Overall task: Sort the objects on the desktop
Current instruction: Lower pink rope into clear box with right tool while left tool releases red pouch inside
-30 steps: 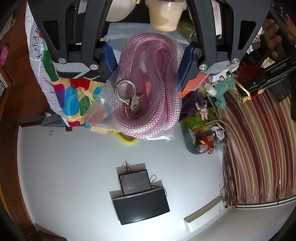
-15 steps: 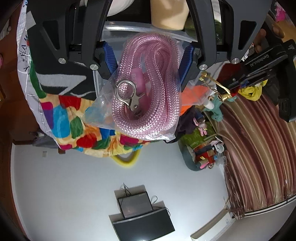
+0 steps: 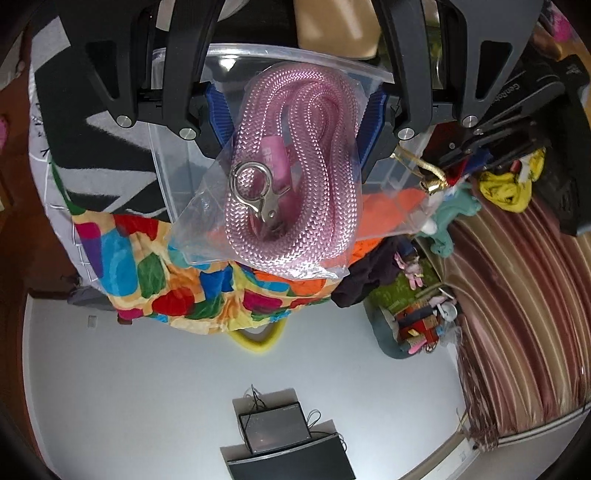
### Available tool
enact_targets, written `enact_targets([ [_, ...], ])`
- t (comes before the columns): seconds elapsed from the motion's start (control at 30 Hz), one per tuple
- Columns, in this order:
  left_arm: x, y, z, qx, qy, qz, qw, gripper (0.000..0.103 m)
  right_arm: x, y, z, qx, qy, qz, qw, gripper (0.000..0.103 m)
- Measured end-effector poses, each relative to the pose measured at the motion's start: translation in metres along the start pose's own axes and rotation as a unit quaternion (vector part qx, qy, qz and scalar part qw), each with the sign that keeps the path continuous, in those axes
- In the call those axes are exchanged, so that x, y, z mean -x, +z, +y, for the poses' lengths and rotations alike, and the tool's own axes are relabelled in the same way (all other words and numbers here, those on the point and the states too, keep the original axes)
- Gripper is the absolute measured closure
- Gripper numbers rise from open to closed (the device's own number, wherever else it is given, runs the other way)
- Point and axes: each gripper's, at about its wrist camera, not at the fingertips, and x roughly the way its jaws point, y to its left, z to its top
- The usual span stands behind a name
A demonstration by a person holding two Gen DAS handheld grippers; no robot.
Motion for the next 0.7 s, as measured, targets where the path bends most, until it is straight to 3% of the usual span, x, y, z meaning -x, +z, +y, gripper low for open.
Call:
enact_targets([
  [0.17,0.007,-0.002,-0.009,-0.014,0.013,-0.011,0.9998,0.034,0.009,-0.002,-0.004,-0.005,0.014,-0.004,1.000,0.045],
  [0.27,0.018,-0.002,-0.010,-0.007,0.010,-0.020,0.9997,0.031,0.020,-0.003,-0.008,-0.021,0.022,-0.019,0.999,0.045],
  [0.37,0.031,0.000,-0.011,-0.006,0.012,-0.033,0.9994,0.018,0.031,-0.005,-0.011,-0.035,0.031,-0.029,0.998,0.044],
  [0.5,0.052,0.000,-0.013,-0.014,0.017,-0.058,0.9981,0.015,0.046,-0.012,-0.014,-0.038,0.017,-0.045,0.998,0.038],
  [0.57,0.061,-0.002,-0.012,-0.014,0.014,-0.063,0.9978,0.015,0.054,-0.018,-0.015,-0.041,0.013,-0.053,0.998,0.030],
  [0.7,0.081,-0.011,-0.008,-0.005,0.002,-0.074,0.9972,0.010,0.075,-0.032,-0.017,-0.046,-0.002,-0.078,0.996,0.027],
])
